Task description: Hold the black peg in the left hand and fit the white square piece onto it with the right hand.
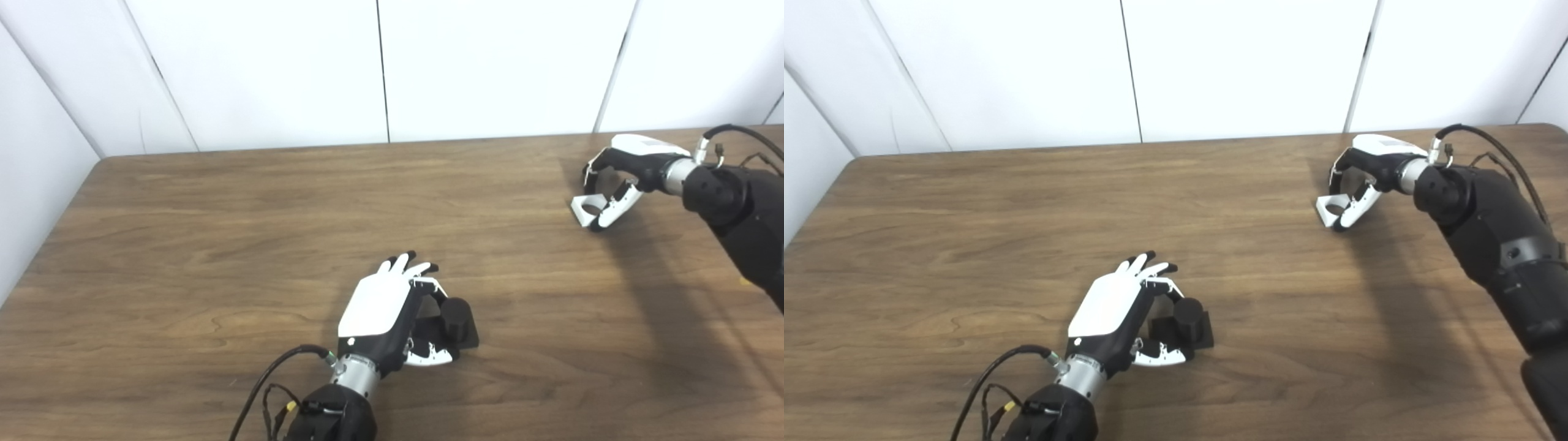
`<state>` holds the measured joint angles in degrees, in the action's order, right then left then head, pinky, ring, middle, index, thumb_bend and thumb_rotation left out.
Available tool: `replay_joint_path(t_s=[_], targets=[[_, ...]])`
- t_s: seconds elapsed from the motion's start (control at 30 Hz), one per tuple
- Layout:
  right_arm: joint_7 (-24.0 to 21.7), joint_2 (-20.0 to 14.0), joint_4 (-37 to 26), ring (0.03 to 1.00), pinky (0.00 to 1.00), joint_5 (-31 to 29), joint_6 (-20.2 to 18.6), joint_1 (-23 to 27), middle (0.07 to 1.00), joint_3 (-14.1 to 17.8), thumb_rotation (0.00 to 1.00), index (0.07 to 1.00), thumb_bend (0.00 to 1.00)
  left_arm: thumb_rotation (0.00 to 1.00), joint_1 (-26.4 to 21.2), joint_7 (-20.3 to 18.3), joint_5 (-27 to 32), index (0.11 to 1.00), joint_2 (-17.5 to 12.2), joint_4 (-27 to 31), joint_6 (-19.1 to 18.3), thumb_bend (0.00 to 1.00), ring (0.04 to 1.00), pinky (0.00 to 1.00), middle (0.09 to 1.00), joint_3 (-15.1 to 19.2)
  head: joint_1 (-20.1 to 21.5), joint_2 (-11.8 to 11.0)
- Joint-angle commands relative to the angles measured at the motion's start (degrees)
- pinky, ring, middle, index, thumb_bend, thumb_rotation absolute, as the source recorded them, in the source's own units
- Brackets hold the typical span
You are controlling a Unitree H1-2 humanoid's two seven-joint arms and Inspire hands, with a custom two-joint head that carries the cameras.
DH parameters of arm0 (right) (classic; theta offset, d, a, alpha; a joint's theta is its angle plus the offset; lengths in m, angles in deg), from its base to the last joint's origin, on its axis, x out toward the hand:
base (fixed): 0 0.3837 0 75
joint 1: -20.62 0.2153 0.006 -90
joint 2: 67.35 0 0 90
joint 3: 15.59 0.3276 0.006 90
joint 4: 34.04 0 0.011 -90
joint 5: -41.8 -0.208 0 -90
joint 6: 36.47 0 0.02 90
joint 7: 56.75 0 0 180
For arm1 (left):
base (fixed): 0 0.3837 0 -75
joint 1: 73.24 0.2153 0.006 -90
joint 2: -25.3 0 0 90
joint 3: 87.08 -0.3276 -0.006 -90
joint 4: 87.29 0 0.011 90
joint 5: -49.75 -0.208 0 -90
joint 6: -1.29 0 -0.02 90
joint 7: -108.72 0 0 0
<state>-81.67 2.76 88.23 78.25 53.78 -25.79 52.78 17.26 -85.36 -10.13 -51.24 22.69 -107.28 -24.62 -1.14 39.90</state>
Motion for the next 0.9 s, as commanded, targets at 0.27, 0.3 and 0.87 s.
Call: replay_joint_path(t_s=[0.27,0.3,0.87], targets=[[3.10,-0.80,-7.66,0.943,0.88,-1.72,0.61,-0.63,0.846,3.72,0.14,0.485,0.53,0.06,0.20,-1.60,-0.21,0.488,-1.26,-0.21,0.61,0.52,0.993,1.00,0.886,0.76,0.24,-0.27],[3.01,-1.02,-9.41,0.943,0.88,-2.01,0.54,-1.12,0.847,4.16,0.14,0.485,0.53,0.06,0.21,-1.65,-0.22,0.488,-1.32,-0.20,0.64,0.52,0.993,1.00,0.886,0.82,0.26,-0.36],[-3.06,-1.94,-40.09,0.963,0.88,-2.82,-4.58,-10.39,0.864,8.40,0.15,0.487,0.53,0.06,0.47,-2.53,0.76,0.489,-2.75,0.21,1.49,0.52,0.999,1.00,0.890,2.06,1.76,-0.86]])
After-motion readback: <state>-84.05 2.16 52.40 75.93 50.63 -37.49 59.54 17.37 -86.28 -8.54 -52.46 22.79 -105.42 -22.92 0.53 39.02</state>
